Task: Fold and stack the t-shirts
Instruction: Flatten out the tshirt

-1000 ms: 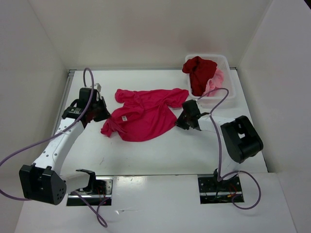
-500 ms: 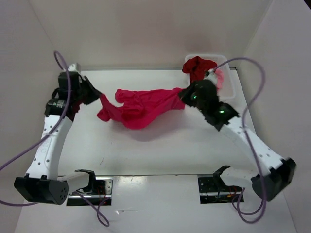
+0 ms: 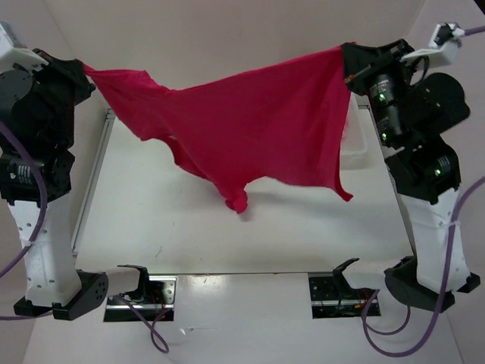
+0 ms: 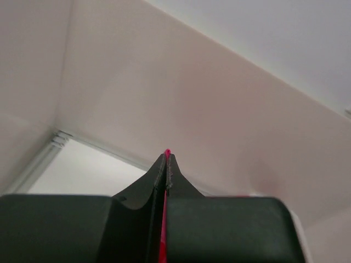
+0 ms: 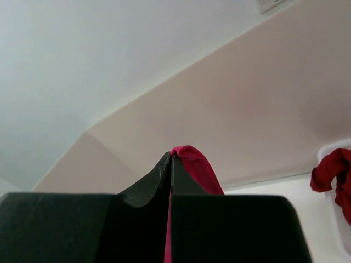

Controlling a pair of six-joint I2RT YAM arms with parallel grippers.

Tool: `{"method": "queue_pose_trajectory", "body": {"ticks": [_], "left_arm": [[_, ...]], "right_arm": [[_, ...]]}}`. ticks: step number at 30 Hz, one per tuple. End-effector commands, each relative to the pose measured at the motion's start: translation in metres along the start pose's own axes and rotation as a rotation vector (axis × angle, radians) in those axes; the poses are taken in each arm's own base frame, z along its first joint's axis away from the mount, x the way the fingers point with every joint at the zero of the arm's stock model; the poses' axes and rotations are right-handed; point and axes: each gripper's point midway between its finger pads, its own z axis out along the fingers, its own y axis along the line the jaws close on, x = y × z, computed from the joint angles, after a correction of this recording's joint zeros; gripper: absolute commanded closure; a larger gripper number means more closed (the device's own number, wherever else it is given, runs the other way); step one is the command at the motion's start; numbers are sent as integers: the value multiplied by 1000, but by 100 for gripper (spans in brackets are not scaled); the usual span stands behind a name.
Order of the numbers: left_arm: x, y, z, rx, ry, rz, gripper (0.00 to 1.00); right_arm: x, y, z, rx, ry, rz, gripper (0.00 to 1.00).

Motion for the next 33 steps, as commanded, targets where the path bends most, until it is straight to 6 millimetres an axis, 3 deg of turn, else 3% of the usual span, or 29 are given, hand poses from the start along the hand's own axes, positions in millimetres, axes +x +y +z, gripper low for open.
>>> {"method": "queue_pose_trajectory", "body": {"ticks": [1,3,4,5,6,7,8,9,11,12,13,14,15,17,18,19,20,21,22,24,25,27,29,32,33], "left_arm": [[30,25,40,-132,51,124,99],[65,33,66,-159,123,162,99],[78,43,77,-176,149,170,99],[95,54,88,-185,192,180,99],[114,65,105,-198,239,168,99],[123,81,115,-185,279,144,99],[126,86,124,-176,282,118,99],[141,98,138,-194,317,108,99],[140,105,152,-180,325,69,99],[150,106,166,-176,343,55,99],[142,104,171,-166,324,39,99],[118,88,177,-116,263,21,99],[114,83,184,-102,247,-10,99],[98,66,188,-46,211,-42,99],[75,55,187,-17,154,-52,99],[65,47,185,7,130,-66,99],[50,45,184,16,90,-66,99],[37,44,181,28,65,-64,99],[11,37,171,48,2,-72,99],[-19,35,156,86,-63,-71,99],[-25,37,152,83,-75,-69,99],[-36,29,144,110,-106,-52,99],[-25,35,147,95,-78,-45,99],[22,66,155,11,37,0,99],[23,71,146,-14,37,22,99]], "right_arm": [[69,-21,55,29,149,-125,99],[99,-28,76,32,206,-117,99],[113,-33,87,27,234,-122,99],[141,-40,103,36,282,-120,99],[150,-40,112,27,288,-119,99],[162,-47,121,32,308,-123,99],[194,-57,136,41,366,-120,99],[191,-55,148,29,353,-104,99],[215,-60,164,31,397,-108,99],[226,-58,183,20,394,-94,99],[228,-54,191,8,391,-90,99],[232,-53,195,1,405,-89,99],[220,-39,209,-36,349,-68,99],[204,-23,215,-87,291,-41,99],[213,-26,218,-89,303,-32,99],[190,-12,212,-119,259,-23,99],[186,-8,211,-132,256,-21,99],[168,3,206,-156,221,-14,99],[156,9,200,-168,204,-11,99],[140,16,194,-187,176,-25,99],[130,21,188,-195,165,-23,99],[136,13,188,-191,196,-31,99],[140,14,183,-199,223,-32,99],[184,-28,184,-105,347,-64,99],[215,-54,172,-46,434,-76,99]]}}
